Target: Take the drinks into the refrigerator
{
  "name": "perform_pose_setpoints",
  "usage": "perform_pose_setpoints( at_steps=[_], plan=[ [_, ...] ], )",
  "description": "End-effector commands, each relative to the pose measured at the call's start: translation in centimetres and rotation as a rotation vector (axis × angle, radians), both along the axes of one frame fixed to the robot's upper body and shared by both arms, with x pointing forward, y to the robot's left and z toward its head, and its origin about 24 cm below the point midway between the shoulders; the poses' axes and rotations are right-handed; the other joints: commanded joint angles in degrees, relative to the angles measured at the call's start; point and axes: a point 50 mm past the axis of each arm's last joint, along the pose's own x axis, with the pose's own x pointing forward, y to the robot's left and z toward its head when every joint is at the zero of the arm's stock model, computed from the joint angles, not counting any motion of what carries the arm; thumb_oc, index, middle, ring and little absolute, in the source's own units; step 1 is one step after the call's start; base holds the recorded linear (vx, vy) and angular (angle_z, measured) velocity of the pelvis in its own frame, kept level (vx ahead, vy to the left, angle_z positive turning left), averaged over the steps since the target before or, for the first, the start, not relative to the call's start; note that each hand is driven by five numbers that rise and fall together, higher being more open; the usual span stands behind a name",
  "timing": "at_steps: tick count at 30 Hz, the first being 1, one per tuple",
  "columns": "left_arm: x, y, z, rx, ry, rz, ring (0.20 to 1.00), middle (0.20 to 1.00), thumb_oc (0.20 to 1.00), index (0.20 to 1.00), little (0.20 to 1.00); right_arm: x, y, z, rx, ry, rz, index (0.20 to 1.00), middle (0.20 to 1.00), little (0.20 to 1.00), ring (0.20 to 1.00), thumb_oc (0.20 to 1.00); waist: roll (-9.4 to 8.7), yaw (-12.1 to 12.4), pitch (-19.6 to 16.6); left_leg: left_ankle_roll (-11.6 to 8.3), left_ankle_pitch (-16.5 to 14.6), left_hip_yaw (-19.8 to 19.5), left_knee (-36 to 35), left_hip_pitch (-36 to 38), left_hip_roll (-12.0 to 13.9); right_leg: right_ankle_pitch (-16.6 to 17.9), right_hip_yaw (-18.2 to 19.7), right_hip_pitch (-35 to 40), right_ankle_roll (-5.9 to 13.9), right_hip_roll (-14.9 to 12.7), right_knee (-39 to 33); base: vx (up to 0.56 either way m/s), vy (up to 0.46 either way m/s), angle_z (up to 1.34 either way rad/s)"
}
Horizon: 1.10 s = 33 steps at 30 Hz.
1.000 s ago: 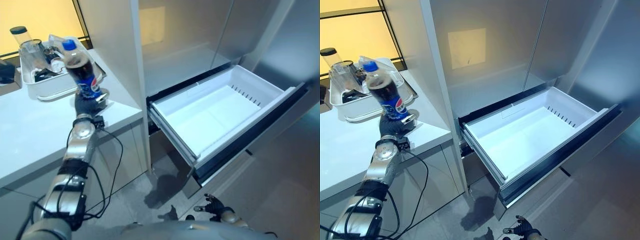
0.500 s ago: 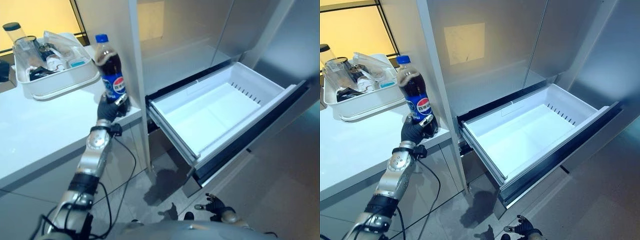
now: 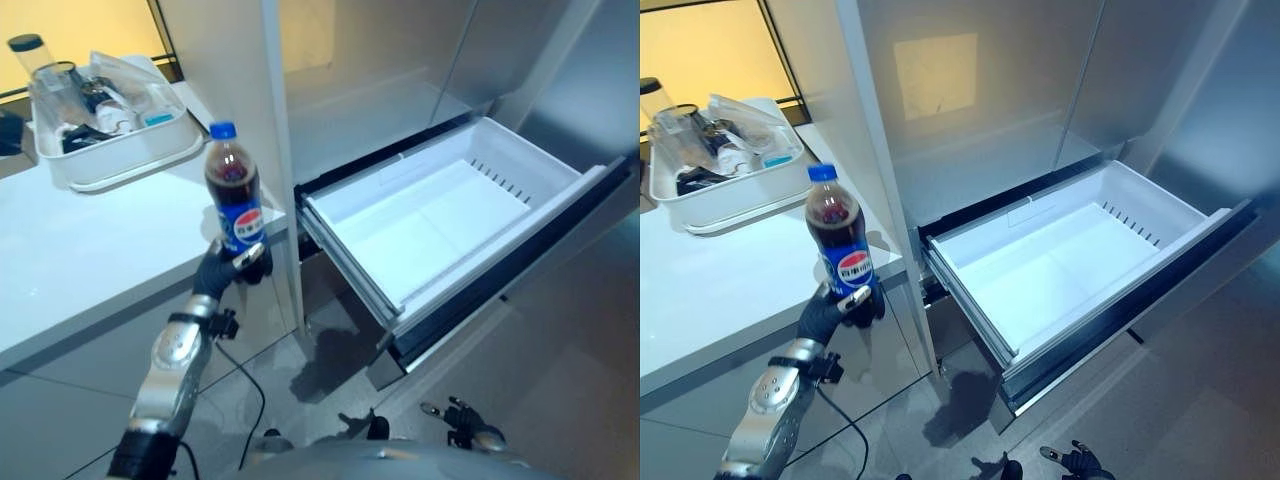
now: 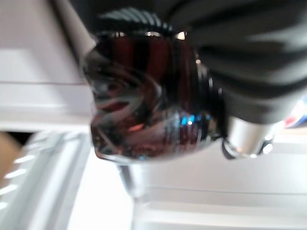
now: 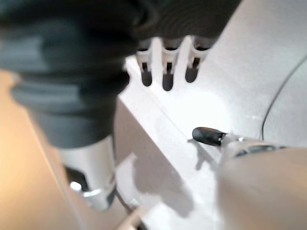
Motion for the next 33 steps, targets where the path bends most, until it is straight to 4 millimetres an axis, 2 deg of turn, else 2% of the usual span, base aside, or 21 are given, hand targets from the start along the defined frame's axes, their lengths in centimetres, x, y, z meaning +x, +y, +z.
perform_pose_setpoints(
  at_steps=[1, 2, 3, 4, 5, 6, 7, 8, 10, 11, 12, 14, 15, 16, 17, 18, 23, 26, 30, 33],
  plan=[
    [1.2, -1.5, 6.3, -0.110, -0.323, -0.107, 0.200, 0.200, 0.200, 0.200, 0.200, 1.7, -0.9, 0.9, -0.025, -0.140, -0.178, 1.000, 1.000, 1.000, 1.000, 1.000, 0.04, 0.44, -0.30, 2.98, -3.41, -1.38, 0.04, -0.69, -2.93, -3.76, -2.09, 2.63, 3.71, -1.15, 3.72, 0.00, 0.000, 0.00],
    [0.8, -1.5, 6.3, -0.144, -0.320, -0.113, 0.200, 0.200, 0.200, 0.200, 0.200, 2.3, -1.0, 1.5, -0.026, -0.226, -0.244, 1.000, 1.000, 1.000, 1.000, 1.000, 0.10, 0.11, -0.27, 3.08, -3.50, -1.43, 0.04, -0.68, -3.07, -3.76, -1.93, 2.62, 3.71, -1.22, 3.74, 0.00, 0.007, -0.05],
    [0.7, -1.5, 6.3, -0.145, -0.319, -0.114, 0.200, 0.200, 0.200, 0.200, 0.200, 2.2, -1.0, 1.5, -0.026, -0.225, -0.245, 1.000, 1.000, 1.000, 1.000, 1.000, 0.10, 0.14, -0.32, 3.09, -3.51, -1.43, 0.04, -0.66, -3.06, -3.77, -1.93, 2.63, 3.71, -1.22, 3.75, 0.01, 0.015, -0.06],
    [0.7, -1.9, 6.5, -0.155, -0.331, -0.147, 0.200, 0.200, 0.200, 0.200, 0.200, 3.3, -2.6, 2.8, -0.075, -0.331, -0.335, 1.000, 1.000, 1.000, 1.000, 1.000, 0.21, -0.48, -0.45, 3.16, -3.67, -1.41, 0.04, -0.56, -3.15, -3.82, -1.77, 2.58, 3.75, -1.28, 3.85, 0.01, 0.009, -0.05],
    [0.7, -2.0, 6.5, -0.155, -0.331, -0.149, 0.200, 0.200, 0.200, 0.200, 0.200, 3.2, -2.6, 2.8, -0.076, -0.331, -0.338, 1.000, 1.000, 1.000, 1.000, 1.000, 0.25, -0.39, -0.43, 3.17, -3.69, -1.43, 0.04, -0.53, -3.14, -3.84, -1.79, 2.60, 3.76, -1.28, 3.88, 0.00, 0.000, 0.00],
    [0.7, -2.1, 6.5, -0.167, -0.333, -0.162, 0.200, 0.200, 0.200, 0.200, 0.200, 4.4, -3.8, 4.1, -0.124, -0.411, -0.361, 1.000, 1.000, 1.000, 1.000, 1.000, 0.25, -0.73, -0.44, 3.19, -3.76, -1.39, 0.04, -0.48, -3.17, -3.87, -1.65, 2.59, 3.77, -1.29, 3.95, 0.00, 0.000, 0.00],
    [0.7, -2.1, 6.5, -0.168, -0.333, -0.163, 0.200, 0.200, 0.200, 0.200, 0.200, 4.4, -3.7, 4.1, -0.125, -0.411, -0.362, 1.000, 1.000, 1.000, 1.000, 1.000, 0.29, -0.70, -0.41, 3.19, -3.77, -1.40, 0.04, -0.46, -3.17, -3.88, -1.66, 2.60, 3.77, -1.29, 3.97, 0.00, 0.000, 0.00],
    [0.8, -2.2, 6.7, -0.173, -0.346, -0.170, 0.200, 0.200, 0.200, 0.200, 0.200, 5.5, -5.2, 5.7, -0.178, -0.499, -0.413, 1.000, 1.000, 1.000, 1.000, 1.000, 0.36, -1.14, -0.47, 3.26, -3.85, -1.33, 0.04, -0.36, -3.22, -3.91, -1.57, 2.59, 3.81, -1.28, 4.05, 0.00, 0.000, 0.00],
    [1.0, -2.1, 6.9, -0.172, -0.362, -0.165, 0.200, 0.200, 0.200, 0.200, 0.200, 6.7, -6.5, 7.5, -0.237, -0.591, -0.454, 1.000, 1.000, 1.000, 1.000, 1.000, 0.45, -1.38, -0.44, 3.29, -3.90, -1.29, 0.04, -0.27, -3.21, -3.94, -1.39, 2.55, 3.81, -1.33, 4.12, 0.00, 0.000, 0.00],
    [1.0, -2.1, 6.9, -0.172, -0.364, -0.165, 0.200, 0.200, 0.200, 0.200, 0.200, 6.7, -6.5, 7.5, -0.238, -0.592, -0.454, 1.000, 1.000, 1.000, 1.000, 1.000, 0.49, -1.34, -0.37, 3.29, -3.91, -1.29, 0.04, -0.26, -3.20, -3.95, -1.38, 2.54, 3.81, -1.33, 4.14, 0.00, 0.017, -0.08],
    [1.1, -2.0, 7.1, -0.178, -0.375, -0.160, 0.200, 0.200, 0.200, 0.200, 0.200, 7.8, -7.3, 9.3, -0.275, -0.687, -0.493, 1.000, 1.000, 1.000, 1.000, 1.000, 0.60, -1.55, -0.37, 3.31, -3.98, -1.18, 0.04, -0.20, -3.21, -3.94, -1.25, 2.51, 3.84, -1.34, 4.15, -0.01, 0.016, -0.11],
    [1.2, -1.6, 7.2, -0.166, -0.384, -0.135, 0.200, 0.200, 0.200, 0.200, 0.200, 9.9, -7.7, 12.7, -0.340, -0.861, -0.452, 1.000, 1.000, 1.000, 1.000, 1.000, 0.78, -1.88, -0.33, 3.38, -3.96, -1.05, 0.04, -0.13, -3.27, -3.90, -1.00, 2.36, 3.81, -1.31, 4.21, -0.01, 0.017, -0.09],
    [1.2, -1.6, 7.2, -0.166, -0.384, -0.135, 0.200, 0.200, 0.200, 0.200, 0.200, 9.9, -7.5, 12.8, -0.343, -0.858, -0.451, 1.000, 1.000, 1.000, 1.000, 1.000, 0.79, -1.88, -0.33, 3.38, -3.98, -1.04, 0.04, -0.08, -3.25, -3.92, -0.98, 2.37, 3.82, -1.30, 4.26, 0.00, 0.008, -0.04],
    [1.2, -1.4, 7.2, -0.159, -0.388, -0.124, 0.200, 0.200, 0.200, 0.200, 0.200, 10.6, -7.6, 14.5, -0.365, -0.946, -0.430, 1.000, 1.000, 1.000, 1.000, 1.000, 0.84, -2.03, -0.32, 3.42, -3.98, -0.99, 0.04, -0.08, -3.27, -3.89, -0.93, 2.31, 3.80, -1.31, 4.29, 0.00, 0.007, -0.06],
    [1.2, -1.1, 7.1, -0.149, -0.385, -0.110, 0.200, 0.200, 0.200, 0.200, 0.200, 11.6, -7.1, 17.6, -0.419, -1.086, -0.363, 1.000, 1.000, 1.000, 1.000, 1.000, 0.93, -2.20, -0.31, 3.48, -4.00, -0.84, 0.04, 0.04, -3.23, -3.89, -0.86, 2.25, 3.80, -1.34, 4.39, -0.01, 0.006, -0.05],
    [1.1, -1.0, 6.9, -0.149, -0.378, -0.104, 0.200, 0.200, 0.200, 0.200, 0.200, 12.3, -6.6, 19.7, -0.442, -1.182, -0.321, 1.000, 1.000, 1.000, 1.000, 1.000, 0.96, -2.28, -0.33, 3.52, -3.97, -0.79, 0.04, 0.08, -3.29, -3.85, -0.79, 2.22, 3.78, -1.34, 4.39, -0.01, 0.007, -0.06],
    [1.0, -0.7, 6.2, -0.135, -0.352, -0.079, 0.200, 0.200, 0.200, 0.200, 0.200, 13.2, -3.6, 26.8, -0.495, -1.509, -0.124, 1.000, 1.000, 1.000, 1.000, 1.000, 1.02, -2.25, -0.27, 3.63, -3.85, -0.70, 0.04, 0.10, -3.26, -3.80, -0.74, 2.16, 3.73, -1.43, 4.53, 0.00, 0.001, -0.02],
    [0.9, -0.5, 6.1, -0.132, -0.351, -0.074, 0.200, 0.200, 0.200, 0.200, 0.200, 12.9, -2.1, 30.1, -0.556, -1.642, 0.002, 1.000, 1.000, 1.000, 1.000, 1.000, 0.86, -2.11, -0.27, 3.67, -3.80, -0.80, 0.04, 0.04, -3.25, -3.85, -0.77, 2.13, 3.72, -1.45, 4.59, 0.00, 0.000, 0.00],
    [0.7, -0.1, 5.8, -0.121, -0.344, -0.057, 0.200, 0.200, 0.200, 0.200, 0.200, 12.4, -0.3, 33.4, -0.596, -1.793, 0.131, 1.000, 1.000, 1.000, 1.000, 1.000, 0.64, -1.73, -0.30, 3.67, -3.66, -0.97, 0.04, -0.11, -3.17, -3.91, -0.78, 2.09, 3.67, -1.41, 4.63, 0.00, 0.000, 0.00],
    [0.7, 0.3, 5.8, -0.074, -0.345, -0.059, 0.200, 0.200, 0.200, 0.200, 0.200, 12.4, 0.7, 34.6, -0.588, -1.844, 0.242, 1.000, 1.000, 1.000, 1.000, 1.000, 0.42, -1.37, -0.33, 3.62, -3.54, -1.07, 0.04, -0.24, -3.16, -3.82, -0.98, 1.98, 3.65, -1.42, 4.56, 0.00, 0.000, 0.00]
  ],
)
